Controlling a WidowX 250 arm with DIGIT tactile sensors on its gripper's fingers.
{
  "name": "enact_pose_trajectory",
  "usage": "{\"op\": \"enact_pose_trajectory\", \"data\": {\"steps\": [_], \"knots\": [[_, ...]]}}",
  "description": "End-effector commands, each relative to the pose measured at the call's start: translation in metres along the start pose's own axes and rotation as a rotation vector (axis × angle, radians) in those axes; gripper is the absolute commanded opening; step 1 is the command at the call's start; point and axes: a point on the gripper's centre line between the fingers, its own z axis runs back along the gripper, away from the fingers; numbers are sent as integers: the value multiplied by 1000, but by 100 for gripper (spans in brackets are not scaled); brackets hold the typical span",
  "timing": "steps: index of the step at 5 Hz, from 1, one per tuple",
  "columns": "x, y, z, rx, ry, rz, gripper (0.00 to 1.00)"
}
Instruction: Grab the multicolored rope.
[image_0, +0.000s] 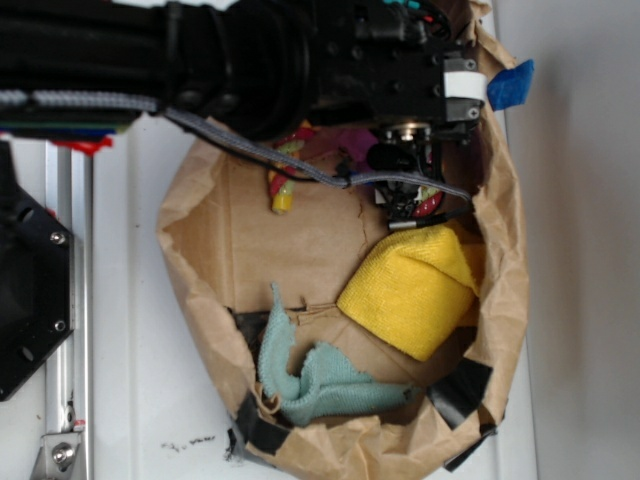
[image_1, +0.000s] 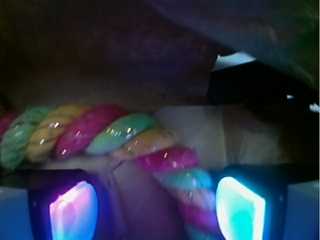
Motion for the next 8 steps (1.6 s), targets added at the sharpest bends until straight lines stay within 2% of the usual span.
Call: {"op": "enact_pose_trajectory", "data": {"steps": [1,3,4,5,8], "knots": [[10,-2,-11,9,1,-44,100],[9,-10,-17,15,9,-77,100],[7,-12,-22,36,21,-96,100],[7,-12,-23,48,18,-79,0],[6,-11,-14,43,-1,-75,0]]}}
